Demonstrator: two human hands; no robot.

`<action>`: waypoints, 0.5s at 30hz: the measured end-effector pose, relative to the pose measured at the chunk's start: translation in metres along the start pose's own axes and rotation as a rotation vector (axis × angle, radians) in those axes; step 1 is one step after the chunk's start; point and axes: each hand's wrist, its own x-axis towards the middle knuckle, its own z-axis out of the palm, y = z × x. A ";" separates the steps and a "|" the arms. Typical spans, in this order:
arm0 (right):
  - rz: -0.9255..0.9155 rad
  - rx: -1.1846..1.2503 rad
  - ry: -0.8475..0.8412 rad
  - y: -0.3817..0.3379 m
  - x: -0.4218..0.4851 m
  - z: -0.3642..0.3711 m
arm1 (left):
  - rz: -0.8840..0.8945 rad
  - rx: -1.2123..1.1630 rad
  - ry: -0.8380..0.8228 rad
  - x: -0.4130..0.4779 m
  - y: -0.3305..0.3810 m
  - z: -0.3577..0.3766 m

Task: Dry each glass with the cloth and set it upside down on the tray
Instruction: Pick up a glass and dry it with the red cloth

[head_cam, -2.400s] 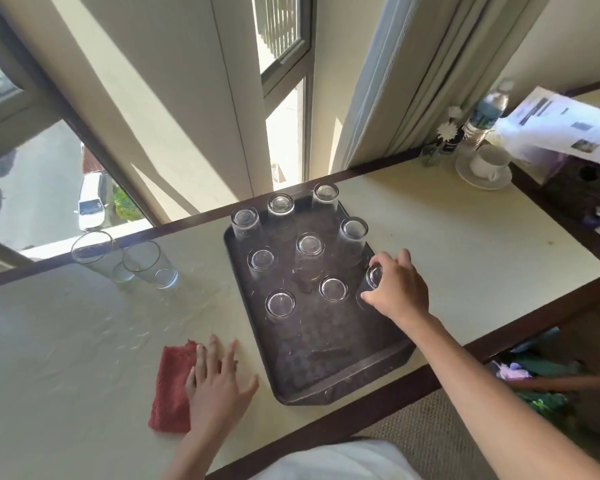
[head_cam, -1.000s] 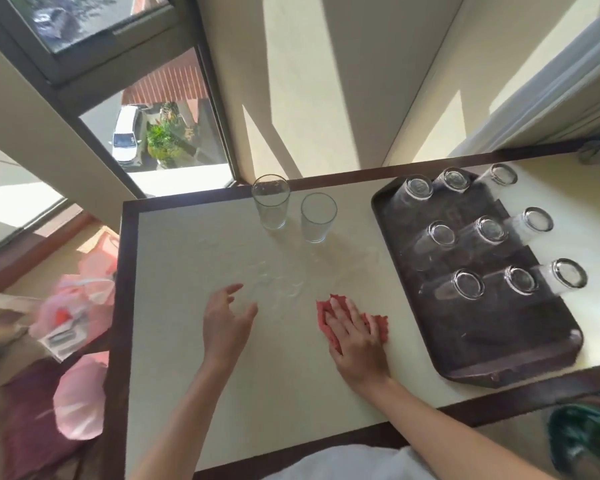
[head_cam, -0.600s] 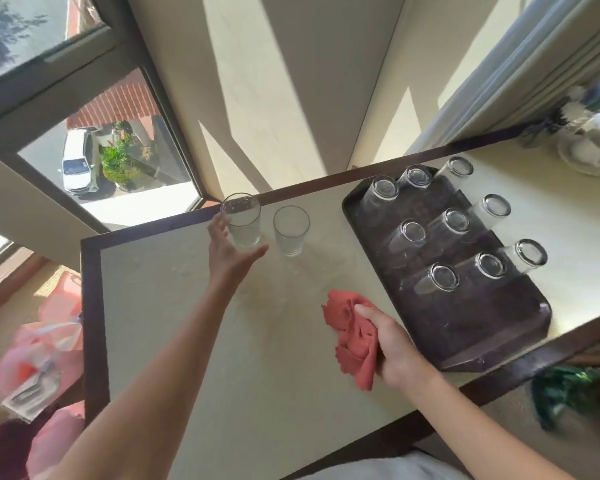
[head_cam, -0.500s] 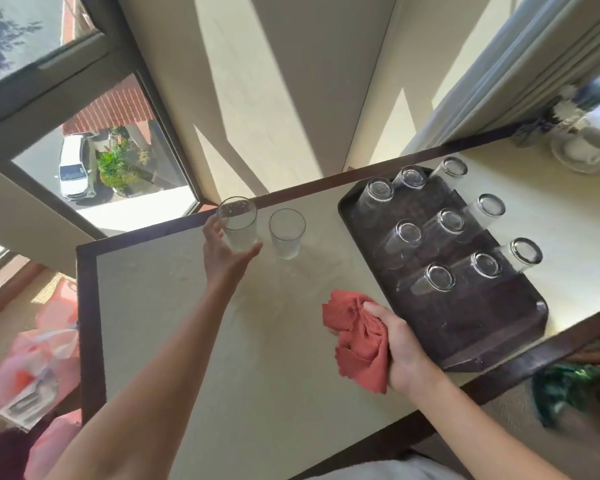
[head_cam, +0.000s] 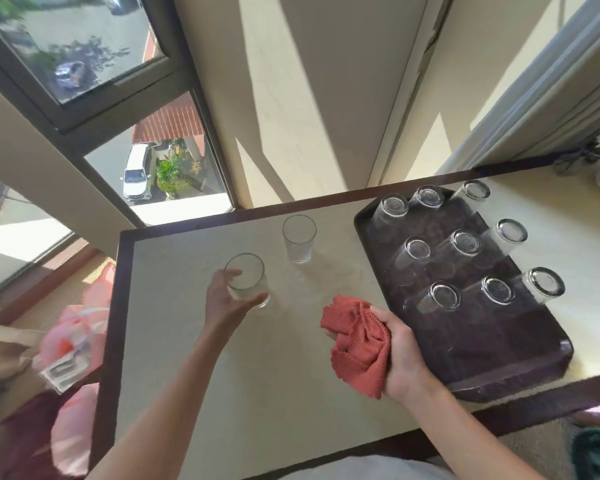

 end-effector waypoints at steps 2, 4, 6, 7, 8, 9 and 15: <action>-0.016 -0.010 -0.011 -0.001 -0.002 0.002 | -0.128 -0.263 -0.080 -0.045 0.007 0.001; -0.056 -0.050 -0.040 -0.001 -0.004 0.007 | -0.151 -0.396 -0.200 -0.088 0.022 0.007; -0.160 -0.179 -0.123 0.001 -0.013 0.017 | -0.170 -0.446 -0.289 -0.123 0.041 0.018; -0.271 -0.317 -0.182 0.003 -0.023 0.024 | -0.168 -0.471 -0.296 -0.137 0.051 0.024; -0.416 -0.509 -0.255 0.005 -0.034 0.029 | -0.163 -0.502 -0.290 -0.147 0.059 0.031; -0.573 -0.730 -0.306 0.008 -0.045 0.034 | -0.160 -0.551 -0.282 -0.156 0.067 0.038; -0.891 -1.121 -0.375 0.001 -0.056 0.044 | -0.104 -0.828 -0.284 -0.183 0.100 0.046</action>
